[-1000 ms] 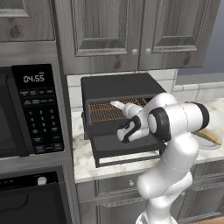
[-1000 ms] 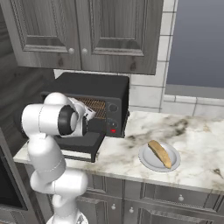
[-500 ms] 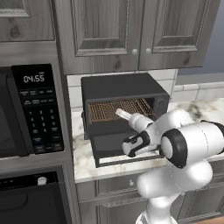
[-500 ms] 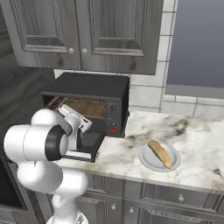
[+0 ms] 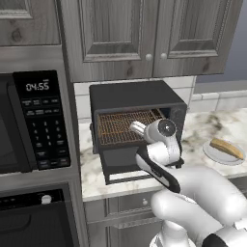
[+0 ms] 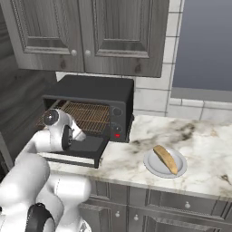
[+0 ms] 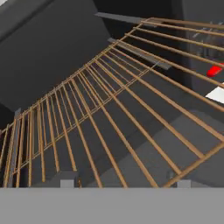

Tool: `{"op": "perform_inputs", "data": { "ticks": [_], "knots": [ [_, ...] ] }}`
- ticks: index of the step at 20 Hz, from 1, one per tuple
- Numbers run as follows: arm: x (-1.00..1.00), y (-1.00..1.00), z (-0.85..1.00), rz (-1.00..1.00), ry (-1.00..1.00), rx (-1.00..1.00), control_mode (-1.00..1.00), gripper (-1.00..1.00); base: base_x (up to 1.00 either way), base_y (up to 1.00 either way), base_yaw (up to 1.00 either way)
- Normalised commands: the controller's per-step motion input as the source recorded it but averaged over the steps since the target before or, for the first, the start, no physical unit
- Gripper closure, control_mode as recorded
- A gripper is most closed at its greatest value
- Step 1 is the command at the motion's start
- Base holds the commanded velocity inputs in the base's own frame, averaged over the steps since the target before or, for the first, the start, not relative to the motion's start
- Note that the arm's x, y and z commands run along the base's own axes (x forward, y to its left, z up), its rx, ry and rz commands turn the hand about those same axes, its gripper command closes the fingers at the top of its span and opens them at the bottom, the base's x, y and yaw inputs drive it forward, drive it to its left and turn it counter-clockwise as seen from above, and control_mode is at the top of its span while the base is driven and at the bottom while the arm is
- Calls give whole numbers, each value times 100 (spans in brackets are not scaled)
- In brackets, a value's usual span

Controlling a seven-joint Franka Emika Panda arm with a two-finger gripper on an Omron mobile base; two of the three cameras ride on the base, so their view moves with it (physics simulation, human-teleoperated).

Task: Pull the toaster oven rack outwards. Pick up the baguette from the plate and place it on the toaster oven rack. Close the toaster oven door fully and set the temperature to the lowest setting.

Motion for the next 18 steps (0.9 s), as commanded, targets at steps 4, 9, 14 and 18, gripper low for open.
{"op": "perform_inputs", "data": {
  "ticks": [4,9,14,18],
  "knots": [
    [-100,-42,-18,-13,0,0,-100,100,0,0,0],
    [-100,-52,-21,-16,1,0,-100,100,0,0,0],
    [-67,-50,15,-17,19,6,-100,100,0,0,0],
    [-24,-79,35,-2,18,8,-100,100,0,0,0]
  ]
}}
